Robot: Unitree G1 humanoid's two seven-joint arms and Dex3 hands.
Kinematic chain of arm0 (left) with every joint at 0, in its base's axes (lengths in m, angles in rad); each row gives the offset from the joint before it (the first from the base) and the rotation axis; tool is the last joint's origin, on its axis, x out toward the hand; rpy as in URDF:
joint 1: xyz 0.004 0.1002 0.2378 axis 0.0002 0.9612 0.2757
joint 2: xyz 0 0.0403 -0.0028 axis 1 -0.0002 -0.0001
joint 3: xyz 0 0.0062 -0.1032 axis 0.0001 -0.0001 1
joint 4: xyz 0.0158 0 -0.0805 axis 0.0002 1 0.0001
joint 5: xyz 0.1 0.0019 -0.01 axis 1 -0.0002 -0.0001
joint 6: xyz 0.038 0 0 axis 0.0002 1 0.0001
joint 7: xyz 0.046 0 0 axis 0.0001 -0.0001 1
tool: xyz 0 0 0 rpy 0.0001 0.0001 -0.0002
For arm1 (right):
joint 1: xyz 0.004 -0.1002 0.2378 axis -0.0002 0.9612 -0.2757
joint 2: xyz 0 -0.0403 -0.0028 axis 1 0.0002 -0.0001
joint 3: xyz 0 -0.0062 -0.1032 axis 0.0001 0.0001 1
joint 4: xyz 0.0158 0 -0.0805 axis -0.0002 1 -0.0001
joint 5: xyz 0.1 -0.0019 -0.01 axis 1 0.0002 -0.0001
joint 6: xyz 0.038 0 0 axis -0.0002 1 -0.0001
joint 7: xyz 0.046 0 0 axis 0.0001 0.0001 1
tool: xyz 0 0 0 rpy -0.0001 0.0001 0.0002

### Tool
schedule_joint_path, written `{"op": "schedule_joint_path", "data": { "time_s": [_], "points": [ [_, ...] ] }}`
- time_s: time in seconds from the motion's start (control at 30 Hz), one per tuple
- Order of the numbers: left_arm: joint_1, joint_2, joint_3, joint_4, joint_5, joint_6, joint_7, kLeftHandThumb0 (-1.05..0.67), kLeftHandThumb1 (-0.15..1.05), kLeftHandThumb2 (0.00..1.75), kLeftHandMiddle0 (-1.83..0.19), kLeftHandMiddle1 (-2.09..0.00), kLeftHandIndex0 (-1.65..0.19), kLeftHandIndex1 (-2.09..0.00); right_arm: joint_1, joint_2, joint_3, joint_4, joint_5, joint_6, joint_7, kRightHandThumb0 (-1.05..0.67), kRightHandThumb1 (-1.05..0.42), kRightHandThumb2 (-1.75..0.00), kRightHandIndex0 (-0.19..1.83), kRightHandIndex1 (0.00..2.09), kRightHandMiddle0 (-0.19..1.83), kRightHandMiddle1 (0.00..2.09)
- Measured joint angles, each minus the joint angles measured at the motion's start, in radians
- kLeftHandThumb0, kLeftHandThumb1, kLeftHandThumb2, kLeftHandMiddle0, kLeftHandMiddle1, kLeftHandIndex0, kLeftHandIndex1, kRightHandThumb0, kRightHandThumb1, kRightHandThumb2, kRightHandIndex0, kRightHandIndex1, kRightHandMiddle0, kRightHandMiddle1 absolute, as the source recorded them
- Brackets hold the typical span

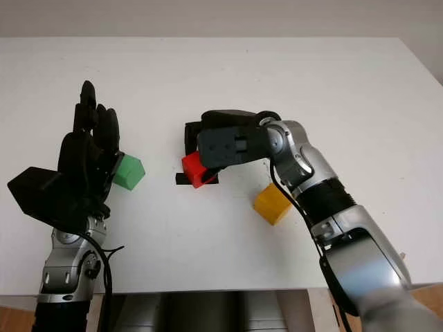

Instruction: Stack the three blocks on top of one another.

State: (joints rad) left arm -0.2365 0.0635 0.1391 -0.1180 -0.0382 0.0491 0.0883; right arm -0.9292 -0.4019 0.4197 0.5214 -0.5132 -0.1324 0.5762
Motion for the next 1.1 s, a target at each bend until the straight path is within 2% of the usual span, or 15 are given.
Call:
{"op": "schedule_joint_path", "data": {
  "time_s": [0.1,0.13,0.23,0.37,0.57,0.8,0.97,1.1],
  "points": [
    [0.000,0.000,0.001,0.000,-0.001,0.002,-0.001,-0.68,1.05,0.51,0.12,-0.06,0.08,-0.05,0.000,-0.002,0.003,0.011,-0.005,-0.055,-0.014,-0.61,-0.97,-0.05,0.35,0.01,-0.04,1.29],
    [0.000,0.000,0.001,-0.001,-0.002,0.002,-0.003,-0.68,1.05,0.50,0.12,-0.05,0.08,-0.05,0.000,-0.003,0.003,0.015,-0.005,-0.066,-0.016,-0.65,-0.97,-0.05,0.27,0.01,-0.06,1.06],
    [0.001,0.001,0.004,-0.002,-0.004,0.004,-0.008,-0.69,1.05,0.50,0.12,-0.06,0.08,-0.05,0.002,-0.015,0.003,0.017,-0.011,-0.111,-0.023,-0.71,-0.96,-0.05,0.10,0.01,-0.04,0.57],
    [0.004,0.001,0.005,-0.003,-0.003,0.004,-0.008,-0.67,1.05,0.49,0.11,-0.06,0.06,-0.06,0.005,-0.048,0.002,0.013,-0.014,-0.151,-0.009,-0.73,-0.93,-0.05,-0.04,0.01,-0.03,0.24],
    [0.005,0.001,0.005,-0.007,-0.005,0.009,-0.015,-0.68,1.05,0.49,0.10,-0.06,0.06,-0.06,0.016,-0.089,-0.016,-0.059,0.011,-0.155,0.039,-0.79,-0.91,-0.05,-0.12,0.00,-0.10,0.11],
    [0.006,0.001,0.009,-0.008,-0.006,0.010,-0.014,-0.67,1.05,0.49,0.10,-0.06,0.05,-0.06,0.042,-0.171,-0.126,-0.198,0.104,-0.069,0.116,-0.72,-0.89,-0.05,-0.16,0.02,-0.12,0.08],
    [0.007,0.004,0.009,-0.009,-0.005,0.011,-0.018,-0.67,1.05,0.51,0.11,-0.05,0.06,-0.05,0.077,-0.257,-0.215,-0.275,0.197,-0.002,0.200,-0.66,-0.89,-0.05,0.02,0.10,0.18,0.15],
    [0.008,0.015,0.014,-0.011,-0.009,0.017,-0.025,-0.67,1.05,0.50,0.11,-0.05,0.06,-0.05,0.108,-0.360,-0.284,-0.319,0.246,-0.027,0.241,-0.62,-0.87,-0.05,0.15,0.12,0.37,0.16]
  ]
}}
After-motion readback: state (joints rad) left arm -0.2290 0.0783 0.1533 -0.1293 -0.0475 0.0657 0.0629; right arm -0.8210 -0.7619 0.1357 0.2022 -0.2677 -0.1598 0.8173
